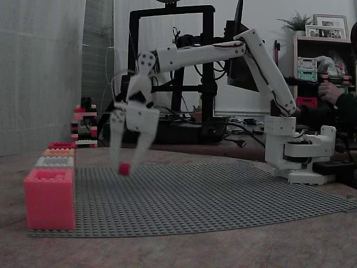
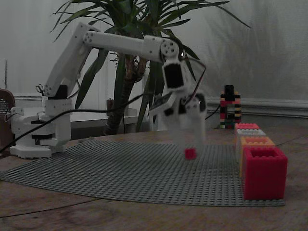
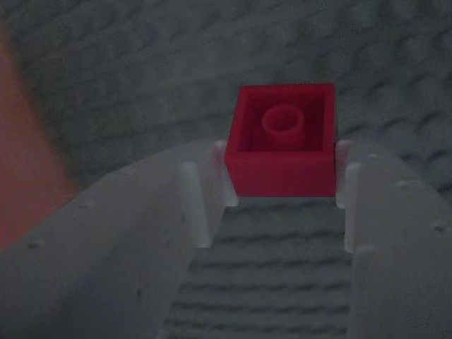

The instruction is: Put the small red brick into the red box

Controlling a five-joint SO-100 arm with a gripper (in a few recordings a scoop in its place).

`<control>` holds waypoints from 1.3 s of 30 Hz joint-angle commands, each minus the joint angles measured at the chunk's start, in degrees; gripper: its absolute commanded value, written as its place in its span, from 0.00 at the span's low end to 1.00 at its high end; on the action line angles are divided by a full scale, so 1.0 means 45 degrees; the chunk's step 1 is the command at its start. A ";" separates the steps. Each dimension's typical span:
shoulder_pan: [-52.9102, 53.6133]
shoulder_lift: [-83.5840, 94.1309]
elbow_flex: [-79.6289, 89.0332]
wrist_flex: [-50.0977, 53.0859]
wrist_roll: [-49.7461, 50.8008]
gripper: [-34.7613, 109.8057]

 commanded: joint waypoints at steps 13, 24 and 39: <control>0.2949 -0.2617 -0.7988 -0.1621 0.0020 0.24; 0.3477 -0.4043 -0.7988 -0.4883 -0.0410 0.24; 0.3457 -0.3848 -0.7188 -0.6113 -0.0430 0.34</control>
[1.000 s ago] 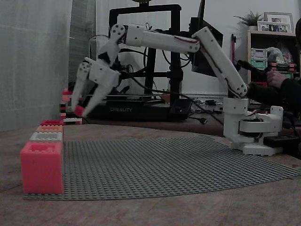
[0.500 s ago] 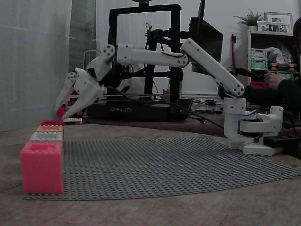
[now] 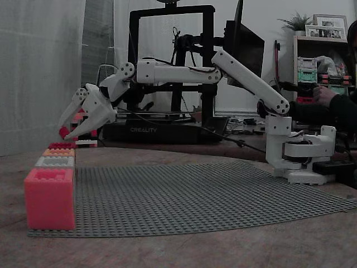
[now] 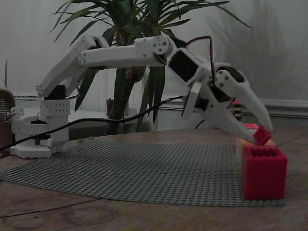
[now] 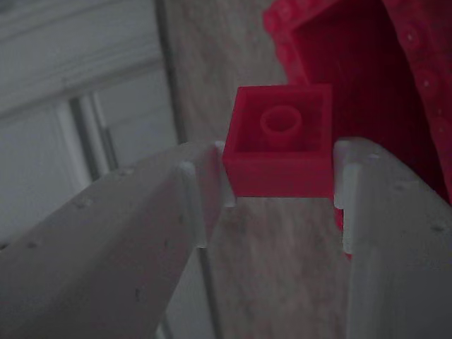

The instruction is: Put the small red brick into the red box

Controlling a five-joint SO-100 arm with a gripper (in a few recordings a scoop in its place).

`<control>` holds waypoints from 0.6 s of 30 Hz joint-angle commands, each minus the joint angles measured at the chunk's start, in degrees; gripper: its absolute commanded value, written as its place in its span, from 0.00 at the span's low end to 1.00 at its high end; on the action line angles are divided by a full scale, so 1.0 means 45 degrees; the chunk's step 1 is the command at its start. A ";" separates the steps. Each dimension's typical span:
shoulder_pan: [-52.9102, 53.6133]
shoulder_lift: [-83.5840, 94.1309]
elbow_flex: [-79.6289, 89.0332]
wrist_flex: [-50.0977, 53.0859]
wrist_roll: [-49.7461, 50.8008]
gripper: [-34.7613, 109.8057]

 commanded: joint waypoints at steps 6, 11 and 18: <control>0.0059 0.1680 0.0234 -0.0254 -0.0020 0.36; 0.0059 0.3184 0.1387 -0.0234 0.0391 0.26; -0.0586 0.9395 0.6309 -0.0059 0.0195 0.24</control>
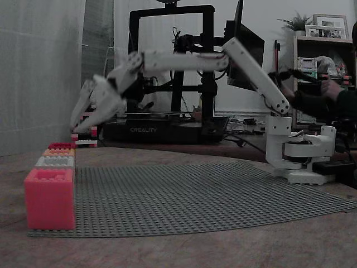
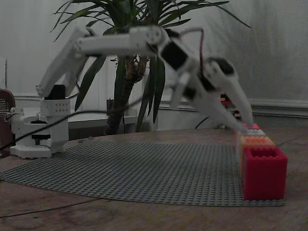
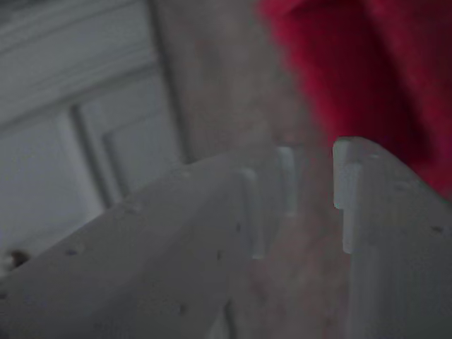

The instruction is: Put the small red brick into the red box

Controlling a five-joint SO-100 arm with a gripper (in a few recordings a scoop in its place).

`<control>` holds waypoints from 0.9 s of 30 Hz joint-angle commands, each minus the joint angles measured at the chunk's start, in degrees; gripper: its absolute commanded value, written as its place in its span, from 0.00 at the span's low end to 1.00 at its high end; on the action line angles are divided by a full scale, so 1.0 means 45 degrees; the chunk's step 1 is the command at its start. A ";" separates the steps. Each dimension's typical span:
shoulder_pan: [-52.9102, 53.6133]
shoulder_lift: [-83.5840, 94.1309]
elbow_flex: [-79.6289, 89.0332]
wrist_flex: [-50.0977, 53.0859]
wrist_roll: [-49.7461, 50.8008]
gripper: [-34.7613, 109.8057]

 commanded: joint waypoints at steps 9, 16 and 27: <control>-0.2207 1.2051 1.1270 0.1328 -0.1543 0.24; -0.3301 1.7324 1.7578 0.2520 -0.1738 0.24; -0.3535 2.5371 2.3203 0.5684 -0.1328 0.24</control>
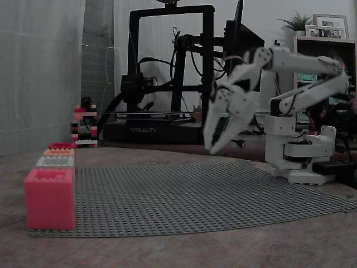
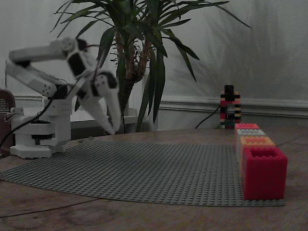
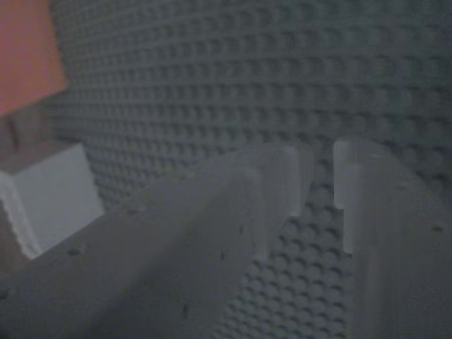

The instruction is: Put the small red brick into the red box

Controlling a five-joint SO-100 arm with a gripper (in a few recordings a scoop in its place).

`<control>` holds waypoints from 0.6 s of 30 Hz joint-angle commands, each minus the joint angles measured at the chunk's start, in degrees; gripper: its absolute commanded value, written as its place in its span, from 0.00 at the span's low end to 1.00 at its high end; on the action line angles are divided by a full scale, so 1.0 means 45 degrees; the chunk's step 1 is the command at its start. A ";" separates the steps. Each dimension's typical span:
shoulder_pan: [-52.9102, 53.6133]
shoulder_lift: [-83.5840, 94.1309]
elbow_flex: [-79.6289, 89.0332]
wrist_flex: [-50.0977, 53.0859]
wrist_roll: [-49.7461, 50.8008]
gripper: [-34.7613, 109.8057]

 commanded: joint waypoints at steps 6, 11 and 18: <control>-0.0352 0.4492 0.1953 0.2012 0.0430 0.24; -0.0391 0.4961 0.2148 0.2227 0.0703 0.24; -0.0566 0.4961 0.2148 0.2227 0.0977 0.24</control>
